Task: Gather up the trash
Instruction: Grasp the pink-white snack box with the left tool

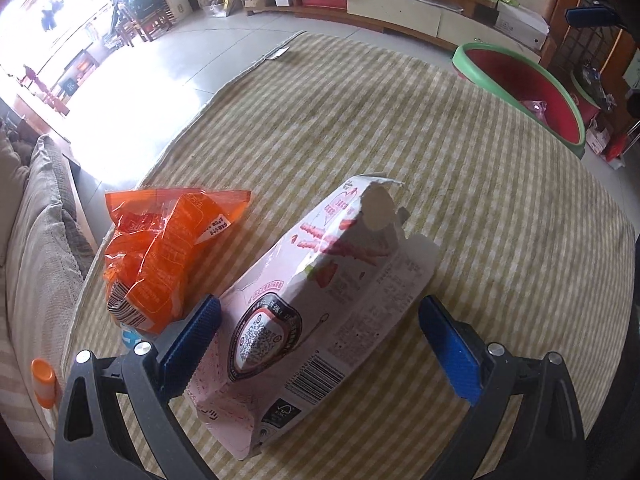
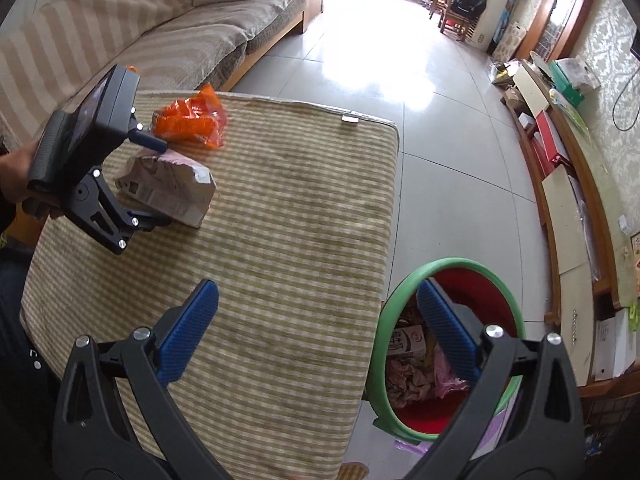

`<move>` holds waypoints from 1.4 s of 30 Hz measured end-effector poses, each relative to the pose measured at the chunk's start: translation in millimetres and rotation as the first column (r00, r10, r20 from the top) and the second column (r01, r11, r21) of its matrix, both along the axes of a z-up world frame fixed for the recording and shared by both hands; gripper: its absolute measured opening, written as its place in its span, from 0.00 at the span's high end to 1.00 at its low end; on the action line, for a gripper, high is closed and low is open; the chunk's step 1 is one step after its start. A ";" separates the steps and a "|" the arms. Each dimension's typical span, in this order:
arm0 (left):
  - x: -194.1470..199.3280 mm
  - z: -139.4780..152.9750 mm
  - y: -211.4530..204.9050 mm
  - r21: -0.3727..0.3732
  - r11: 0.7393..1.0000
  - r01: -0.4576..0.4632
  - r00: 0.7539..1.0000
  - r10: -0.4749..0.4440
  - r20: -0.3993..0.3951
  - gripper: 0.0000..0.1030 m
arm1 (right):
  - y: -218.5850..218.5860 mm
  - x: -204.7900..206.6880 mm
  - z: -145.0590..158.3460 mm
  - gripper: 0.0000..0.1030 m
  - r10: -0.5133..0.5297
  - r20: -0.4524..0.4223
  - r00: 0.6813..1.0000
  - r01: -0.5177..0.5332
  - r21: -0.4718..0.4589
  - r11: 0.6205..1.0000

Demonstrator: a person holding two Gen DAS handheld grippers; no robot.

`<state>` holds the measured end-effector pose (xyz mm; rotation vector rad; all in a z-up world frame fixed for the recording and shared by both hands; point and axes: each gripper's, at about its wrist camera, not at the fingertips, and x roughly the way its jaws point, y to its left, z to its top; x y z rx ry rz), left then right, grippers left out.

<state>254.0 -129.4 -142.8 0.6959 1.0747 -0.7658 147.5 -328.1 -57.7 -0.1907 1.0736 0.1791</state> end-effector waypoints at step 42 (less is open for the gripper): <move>-74.6 52.3 106.4 -0.206 0.957 -0.205 0.967 0.231 0.110 0.29 | 134.5 118.9 -23.4 0.05 0.241 0.033 0.970 -0.240 -0.008 0.971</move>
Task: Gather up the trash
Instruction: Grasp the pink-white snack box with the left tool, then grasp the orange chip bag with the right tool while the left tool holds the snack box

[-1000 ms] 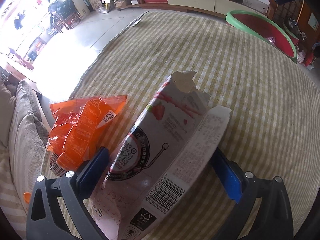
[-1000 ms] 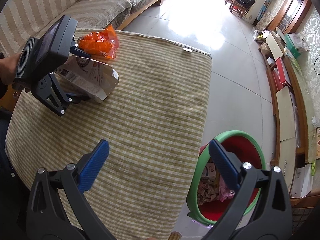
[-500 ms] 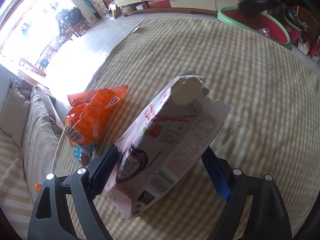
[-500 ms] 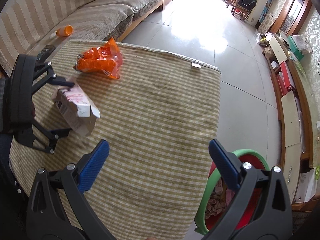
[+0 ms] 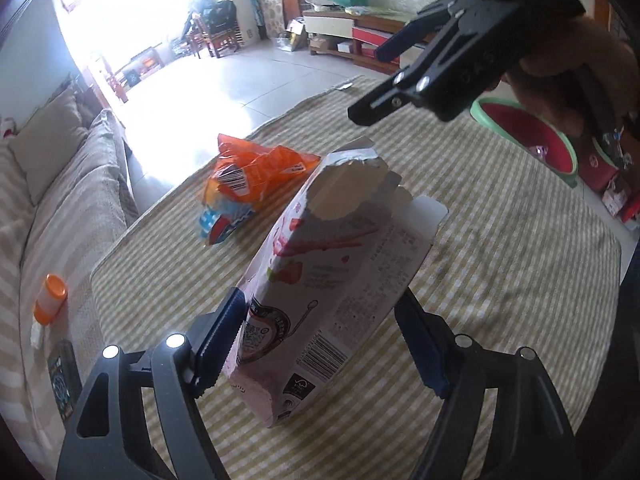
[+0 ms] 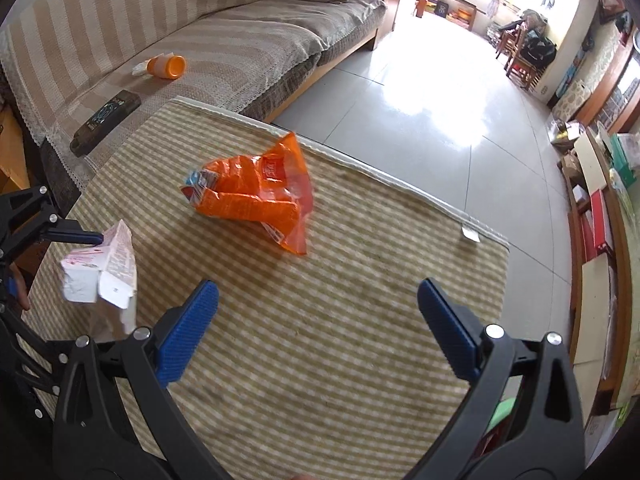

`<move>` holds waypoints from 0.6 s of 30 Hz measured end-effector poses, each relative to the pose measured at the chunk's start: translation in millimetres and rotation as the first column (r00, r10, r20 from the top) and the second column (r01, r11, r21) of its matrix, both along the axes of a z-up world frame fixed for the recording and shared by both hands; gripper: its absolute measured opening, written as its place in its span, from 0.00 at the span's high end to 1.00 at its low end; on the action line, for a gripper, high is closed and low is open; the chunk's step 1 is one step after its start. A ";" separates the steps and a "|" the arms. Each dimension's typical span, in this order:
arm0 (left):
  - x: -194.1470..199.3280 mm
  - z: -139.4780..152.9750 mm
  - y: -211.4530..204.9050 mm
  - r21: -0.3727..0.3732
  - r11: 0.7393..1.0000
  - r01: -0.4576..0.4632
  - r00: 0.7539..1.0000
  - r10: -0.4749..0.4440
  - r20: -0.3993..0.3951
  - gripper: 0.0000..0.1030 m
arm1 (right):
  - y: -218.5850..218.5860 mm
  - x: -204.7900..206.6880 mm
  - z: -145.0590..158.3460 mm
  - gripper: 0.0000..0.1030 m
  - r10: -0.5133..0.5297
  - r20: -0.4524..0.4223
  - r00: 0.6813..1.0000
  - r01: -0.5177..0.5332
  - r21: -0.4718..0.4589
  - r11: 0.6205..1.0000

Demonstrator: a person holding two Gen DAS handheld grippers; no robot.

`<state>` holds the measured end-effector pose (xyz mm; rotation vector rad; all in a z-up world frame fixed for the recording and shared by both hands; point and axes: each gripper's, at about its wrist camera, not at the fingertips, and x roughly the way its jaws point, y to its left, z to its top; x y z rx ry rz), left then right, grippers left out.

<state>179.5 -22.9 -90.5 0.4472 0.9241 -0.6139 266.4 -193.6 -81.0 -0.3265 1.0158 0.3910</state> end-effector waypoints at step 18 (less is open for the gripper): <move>-7.1 26.9 71.8 -0.246 0.939 -0.240 0.970 0.243 -0.022 0.31 | 101.4 38.1 -78.1 0.42 0.276 -0.008 0.961 -0.258 -0.383 0.887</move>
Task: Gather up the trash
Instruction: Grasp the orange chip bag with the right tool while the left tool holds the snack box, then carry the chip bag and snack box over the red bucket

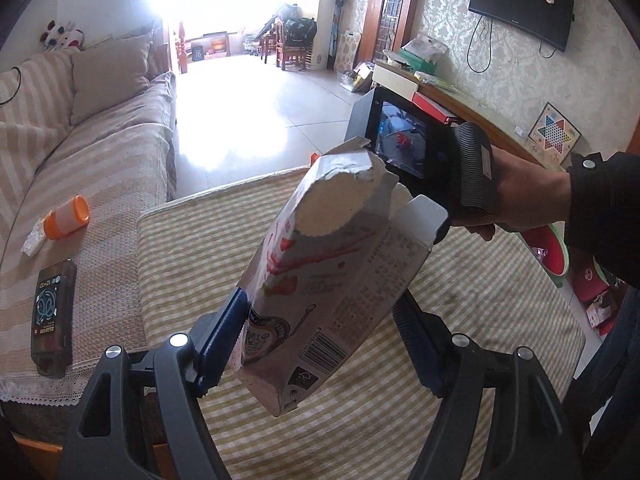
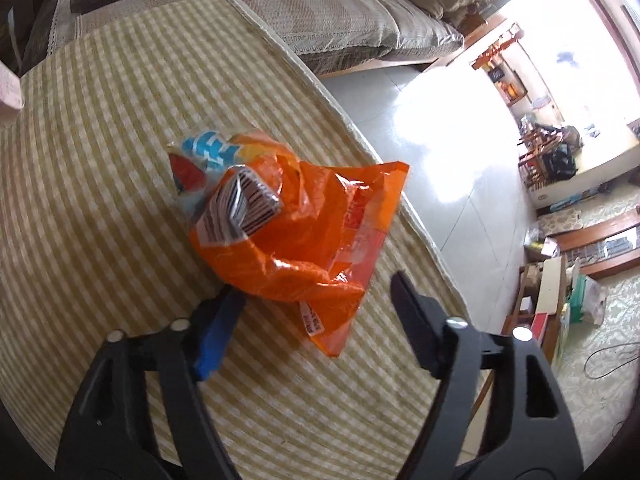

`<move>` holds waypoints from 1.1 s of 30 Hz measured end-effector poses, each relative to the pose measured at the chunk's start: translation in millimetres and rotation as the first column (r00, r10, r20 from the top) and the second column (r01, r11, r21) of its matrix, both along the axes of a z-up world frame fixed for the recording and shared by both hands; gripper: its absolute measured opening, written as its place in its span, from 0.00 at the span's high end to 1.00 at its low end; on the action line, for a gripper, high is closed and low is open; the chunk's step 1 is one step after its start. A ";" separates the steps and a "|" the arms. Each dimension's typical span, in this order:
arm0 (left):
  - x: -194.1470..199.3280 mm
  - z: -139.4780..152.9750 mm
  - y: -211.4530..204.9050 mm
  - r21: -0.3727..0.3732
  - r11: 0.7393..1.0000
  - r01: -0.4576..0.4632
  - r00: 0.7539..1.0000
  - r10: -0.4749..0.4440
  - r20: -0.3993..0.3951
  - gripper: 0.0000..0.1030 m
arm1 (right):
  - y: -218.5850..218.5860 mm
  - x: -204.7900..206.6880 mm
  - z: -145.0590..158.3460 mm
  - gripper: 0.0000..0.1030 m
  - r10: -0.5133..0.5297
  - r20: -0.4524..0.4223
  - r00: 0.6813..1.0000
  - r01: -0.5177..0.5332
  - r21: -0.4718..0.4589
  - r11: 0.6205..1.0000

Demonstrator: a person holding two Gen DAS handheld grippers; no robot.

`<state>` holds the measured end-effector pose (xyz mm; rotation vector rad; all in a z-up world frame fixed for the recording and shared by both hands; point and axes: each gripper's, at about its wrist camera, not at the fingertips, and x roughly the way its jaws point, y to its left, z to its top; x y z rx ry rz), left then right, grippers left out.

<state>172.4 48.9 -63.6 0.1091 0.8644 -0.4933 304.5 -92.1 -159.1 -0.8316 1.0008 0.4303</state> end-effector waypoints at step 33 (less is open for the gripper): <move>-22.9 30.3 -61.9 -0.013 1.000 0.028 0.999 -0.027 0.030 0.31 | -202.3 -142.8 137.2 0.69 -0.563 -0.067 0.824 0.528 0.451 0.720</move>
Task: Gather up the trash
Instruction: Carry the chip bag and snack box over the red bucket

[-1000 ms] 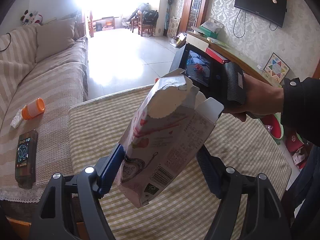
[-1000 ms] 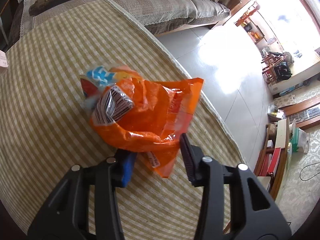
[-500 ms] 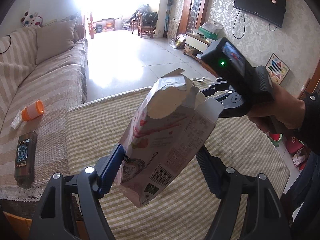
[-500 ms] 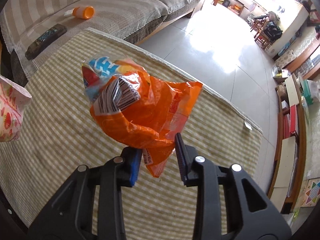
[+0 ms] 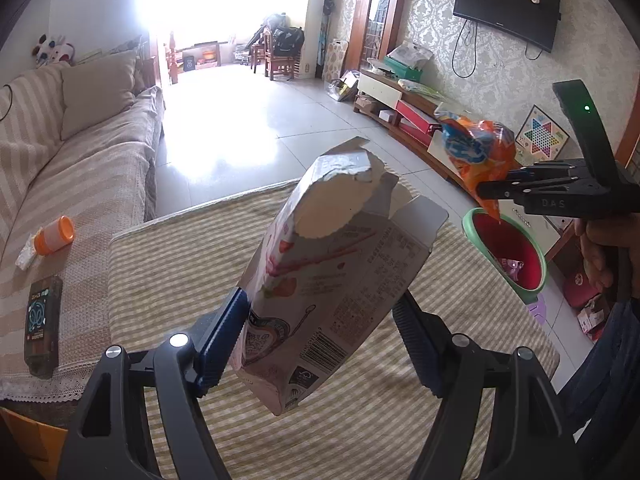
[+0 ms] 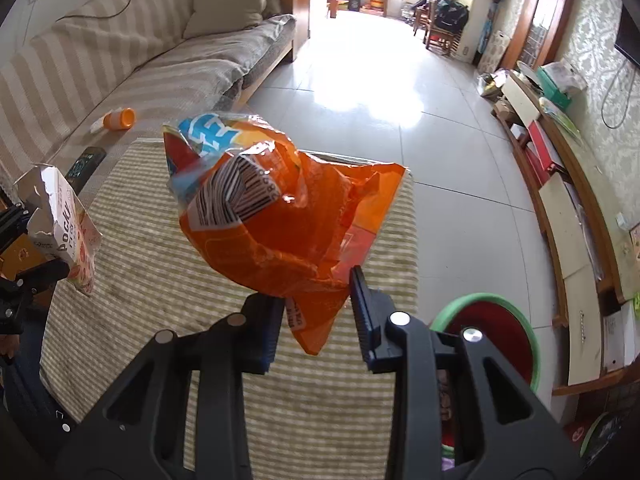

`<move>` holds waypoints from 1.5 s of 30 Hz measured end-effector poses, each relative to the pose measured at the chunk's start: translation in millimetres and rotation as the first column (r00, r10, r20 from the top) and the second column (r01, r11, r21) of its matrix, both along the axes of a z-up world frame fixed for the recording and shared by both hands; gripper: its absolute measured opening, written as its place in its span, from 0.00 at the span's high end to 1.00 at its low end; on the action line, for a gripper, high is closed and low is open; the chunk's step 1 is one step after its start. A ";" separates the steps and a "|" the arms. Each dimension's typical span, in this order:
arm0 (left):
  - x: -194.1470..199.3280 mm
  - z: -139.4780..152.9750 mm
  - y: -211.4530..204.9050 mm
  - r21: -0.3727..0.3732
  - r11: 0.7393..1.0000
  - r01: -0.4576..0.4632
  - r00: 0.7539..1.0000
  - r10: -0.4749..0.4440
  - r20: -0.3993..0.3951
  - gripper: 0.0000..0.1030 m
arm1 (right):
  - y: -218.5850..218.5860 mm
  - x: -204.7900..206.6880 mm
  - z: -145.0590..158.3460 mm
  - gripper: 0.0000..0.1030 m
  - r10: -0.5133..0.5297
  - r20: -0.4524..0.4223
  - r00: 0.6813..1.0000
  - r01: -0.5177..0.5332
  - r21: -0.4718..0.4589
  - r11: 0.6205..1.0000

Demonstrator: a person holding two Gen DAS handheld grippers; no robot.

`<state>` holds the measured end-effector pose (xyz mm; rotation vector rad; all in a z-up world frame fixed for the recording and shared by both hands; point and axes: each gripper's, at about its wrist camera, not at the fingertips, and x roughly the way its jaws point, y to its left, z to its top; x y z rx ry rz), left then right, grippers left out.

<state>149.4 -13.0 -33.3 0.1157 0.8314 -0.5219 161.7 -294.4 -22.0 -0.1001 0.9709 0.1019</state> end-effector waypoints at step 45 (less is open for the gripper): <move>-8.0 38.1 -333.9 0.002 0.909 0.418 0.908 -0.418 -0.026 0.31 | -267.4 -122.8 -1.8 0.70 -0.500 -0.033 0.865 0.470 0.404 0.785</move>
